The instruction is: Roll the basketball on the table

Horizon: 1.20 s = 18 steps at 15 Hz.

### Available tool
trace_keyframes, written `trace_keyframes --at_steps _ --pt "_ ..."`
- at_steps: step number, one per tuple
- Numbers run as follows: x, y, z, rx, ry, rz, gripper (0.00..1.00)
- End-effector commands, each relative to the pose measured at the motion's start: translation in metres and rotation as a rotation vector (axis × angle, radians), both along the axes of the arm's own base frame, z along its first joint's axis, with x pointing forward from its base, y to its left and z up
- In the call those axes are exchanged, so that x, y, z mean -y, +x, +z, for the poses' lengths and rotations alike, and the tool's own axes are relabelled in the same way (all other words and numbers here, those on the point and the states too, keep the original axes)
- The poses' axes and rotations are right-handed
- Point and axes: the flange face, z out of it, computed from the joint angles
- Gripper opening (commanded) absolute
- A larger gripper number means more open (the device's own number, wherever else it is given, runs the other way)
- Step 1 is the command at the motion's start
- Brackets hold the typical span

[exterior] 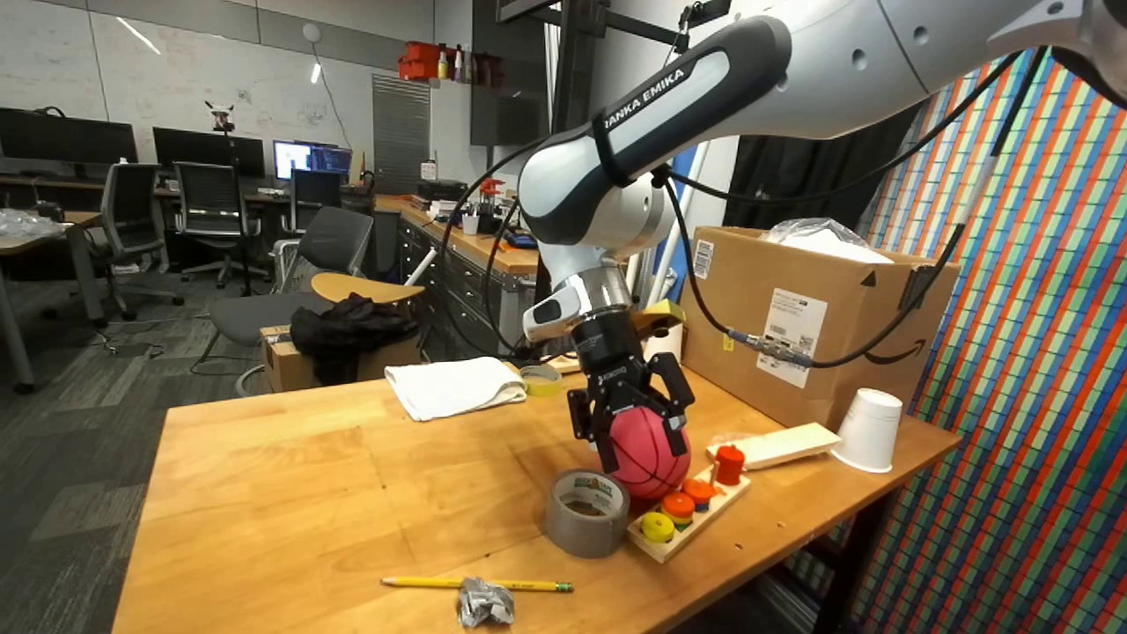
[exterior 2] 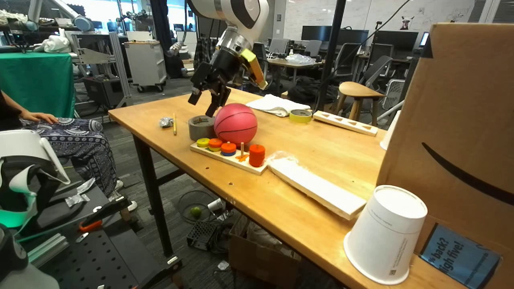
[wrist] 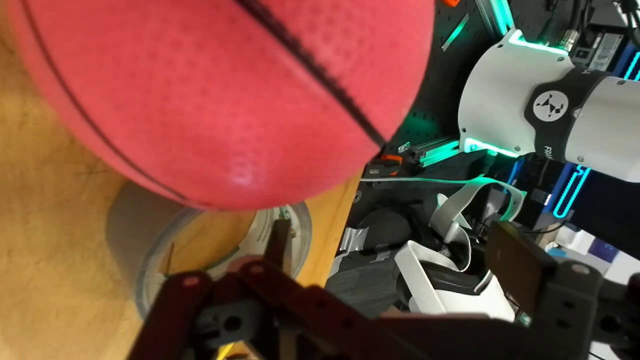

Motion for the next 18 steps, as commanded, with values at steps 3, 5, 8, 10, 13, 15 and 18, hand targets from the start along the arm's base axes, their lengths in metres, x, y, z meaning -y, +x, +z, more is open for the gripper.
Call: trace_keyframes --at_steps 3,5,8,10,13,15,18 --pt "0.006 0.006 0.015 0.040 0.122 0.011 1.00" --pt "0.014 0.011 0.015 0.060 0.074 0.031 1.00" --pt "0.048 0.016 0.018 0.075 -0.104 0.102 1.00" --pt "0.072 0.023 0.024 0.102 -0.214 0.138 1.00" --pt "0.096 0.035 0.045 0.189 -0.332 0.154 1.00" --pt "0.104 0.044 0.064 0.268 -0.402 0.157 1.00" --pt "0.112 0.054 0.100 0.393 -0.481 0.127 1.00"
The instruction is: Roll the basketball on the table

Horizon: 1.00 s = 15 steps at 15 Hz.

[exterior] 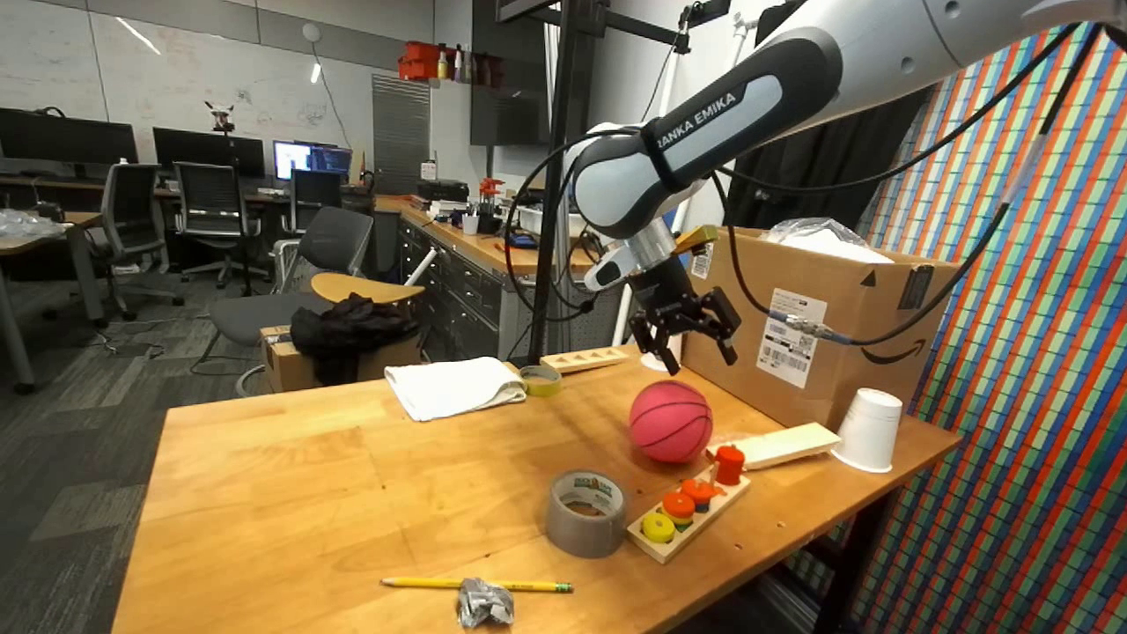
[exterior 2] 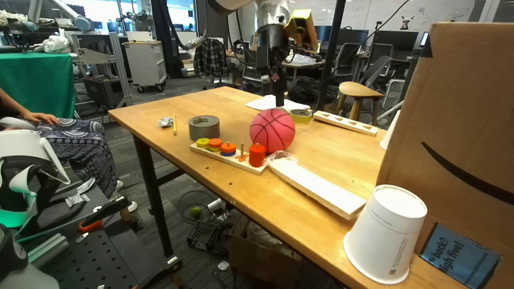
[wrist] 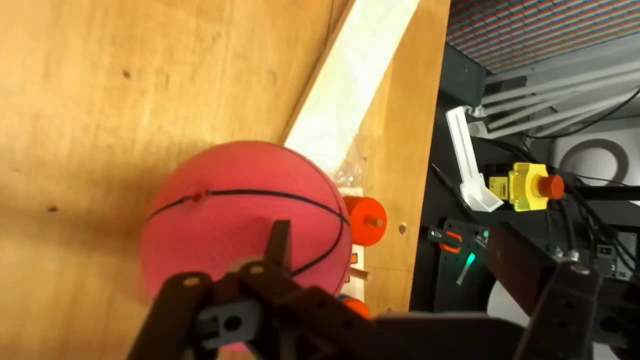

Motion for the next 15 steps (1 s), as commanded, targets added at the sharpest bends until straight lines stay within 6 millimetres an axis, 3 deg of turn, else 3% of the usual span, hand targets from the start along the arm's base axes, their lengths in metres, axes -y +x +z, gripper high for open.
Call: trace_keyframes --at_steps 1,3,6,11,15 --pt "0.006 0.007 0.048 0.169 -0.070 -0.025 1.00" --pt "0.006 0.008 0.066 0.224 -0.074 -0.057 1.00" --pt "-0.009 -0.001 0.076 0.243 0.012 -0.121 1.00" --pt "-0.053 -0.024 0.062 0.180 0.320 -0.167 1.00" --pt "-0.078 -0.035 0.050 0.165 0.450 -0.121 1.00"
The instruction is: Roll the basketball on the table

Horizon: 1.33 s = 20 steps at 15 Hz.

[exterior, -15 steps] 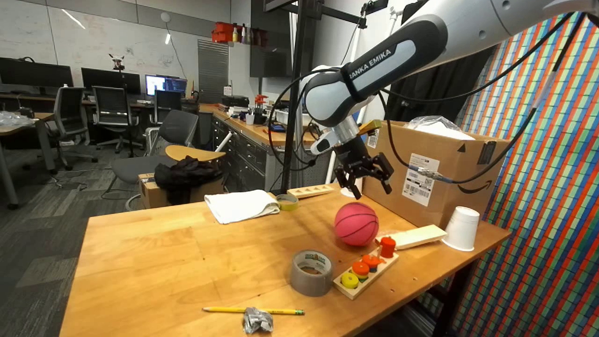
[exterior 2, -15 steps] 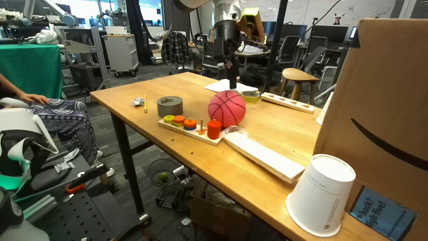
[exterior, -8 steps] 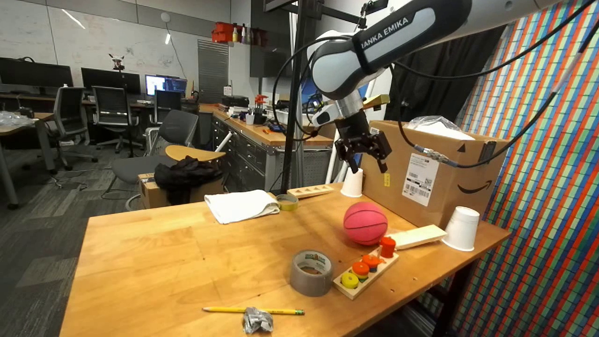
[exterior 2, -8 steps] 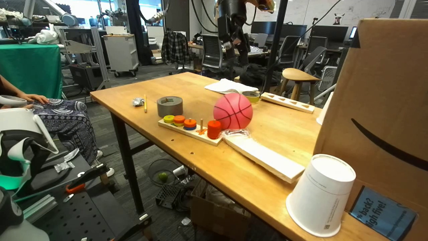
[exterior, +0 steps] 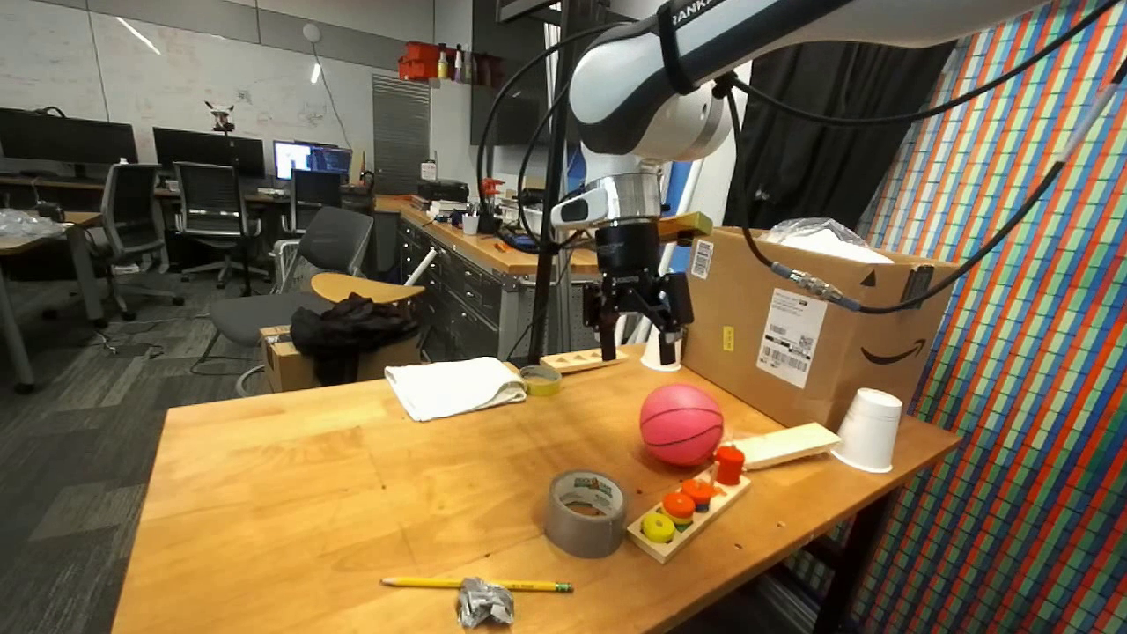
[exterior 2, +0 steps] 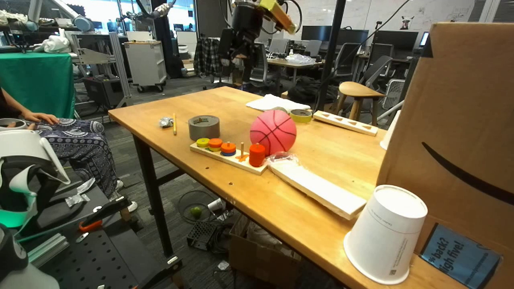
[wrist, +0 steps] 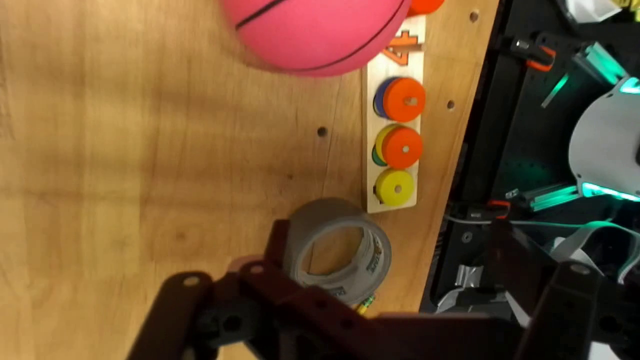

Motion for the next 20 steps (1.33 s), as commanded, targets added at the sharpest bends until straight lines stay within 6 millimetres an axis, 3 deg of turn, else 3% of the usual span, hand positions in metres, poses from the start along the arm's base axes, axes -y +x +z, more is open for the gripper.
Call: trace_keyframes --at_steps 1,4,7,11,14,17,20 --pt "-0.012 -0.016 0.000 0.034 0.105 0.066 1.00" --pt "-0.006 -0.017 -0.012 0.034 0.184 0.094 1.00" --pt "0.014 -0.021 -0.025 0.053 0.247 0.126 1.00" --pt "0.056 -0.028 -0.042 0.089 0.288 0.144 1.00" --pt "0.079 -0.041 -0.043 0.136 0.276 0.146 1.00" --pt "0.085 -0.064 -0.046 0.166 0.313 0.113 1.00" --pt "0.075 -0.090 -0.061 0.114 0.397 0.110 1.00"
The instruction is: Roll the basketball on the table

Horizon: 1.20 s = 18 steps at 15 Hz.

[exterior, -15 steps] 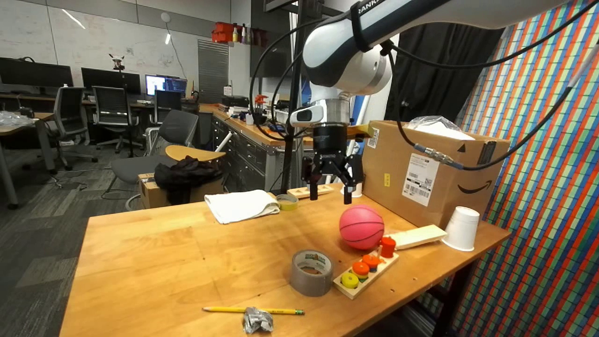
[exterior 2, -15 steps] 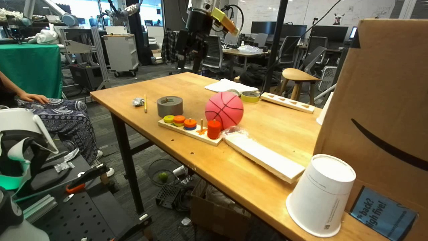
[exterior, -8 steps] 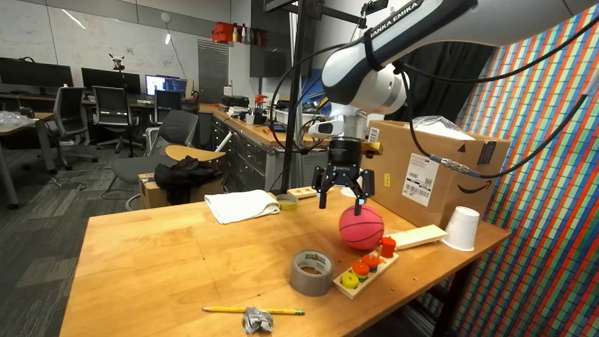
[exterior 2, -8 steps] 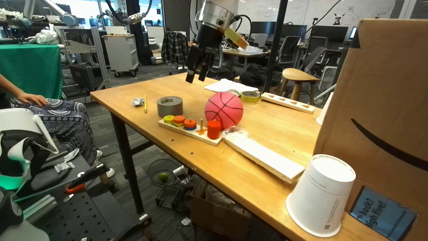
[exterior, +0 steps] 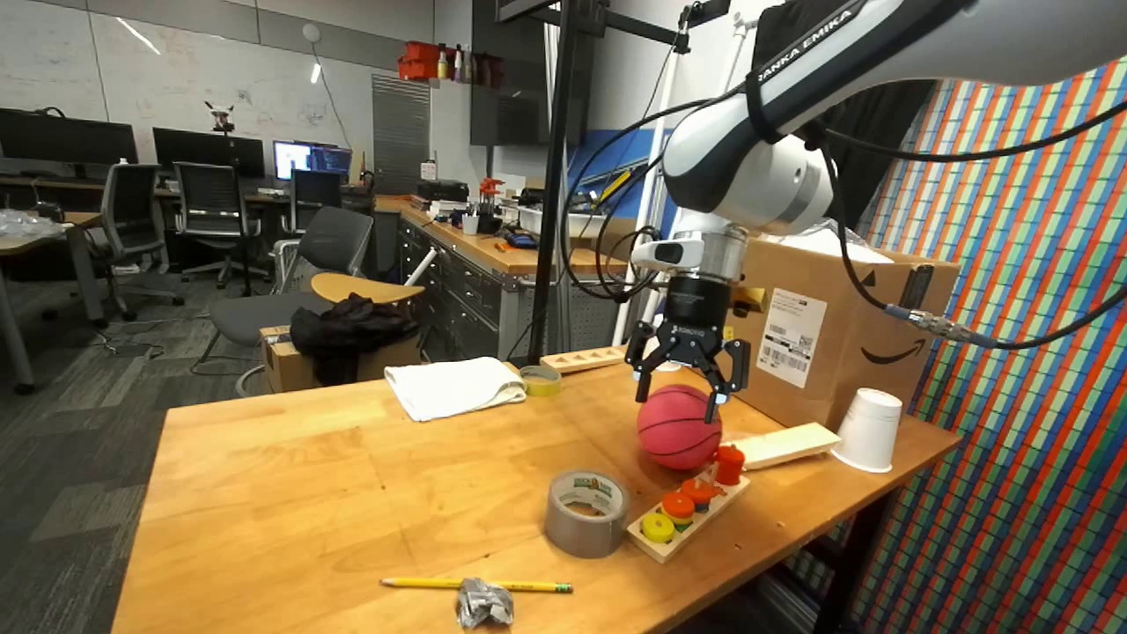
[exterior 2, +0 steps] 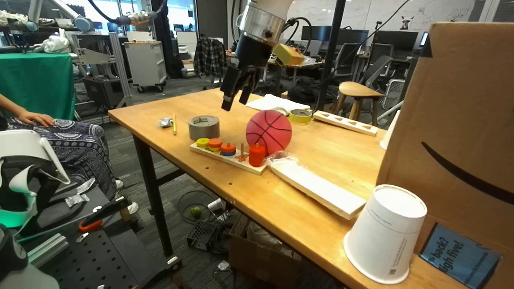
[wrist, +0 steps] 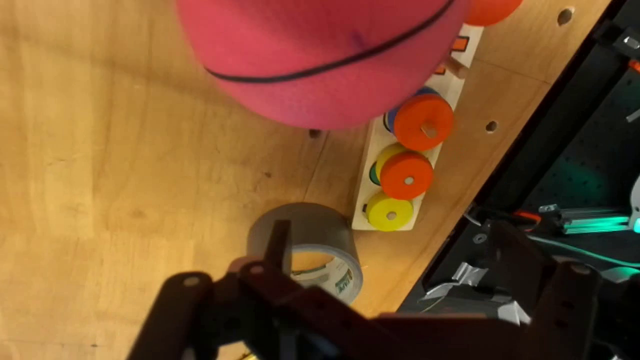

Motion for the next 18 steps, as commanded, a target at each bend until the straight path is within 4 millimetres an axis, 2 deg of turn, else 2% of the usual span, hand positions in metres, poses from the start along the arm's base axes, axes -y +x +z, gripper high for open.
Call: trace_keyframes --at_steps 1,4,7,13,18 --pt "-0.012 -0.039 -0.009 -0.014 0.088 0.021 1.00" --pt "-0.030 -0.055 -0.020 -0.011 0.145 0.069 1.00" --pt "-0.042 -0.060 -0.018 0.014 0.150 0.102 1.00" --pt "-0.053 -0.054 -0.013 0.103 0.054 0.130 1.00" --pt "-0.063 -0.042 -0.020 0.149 0.005 0.153 1.00"
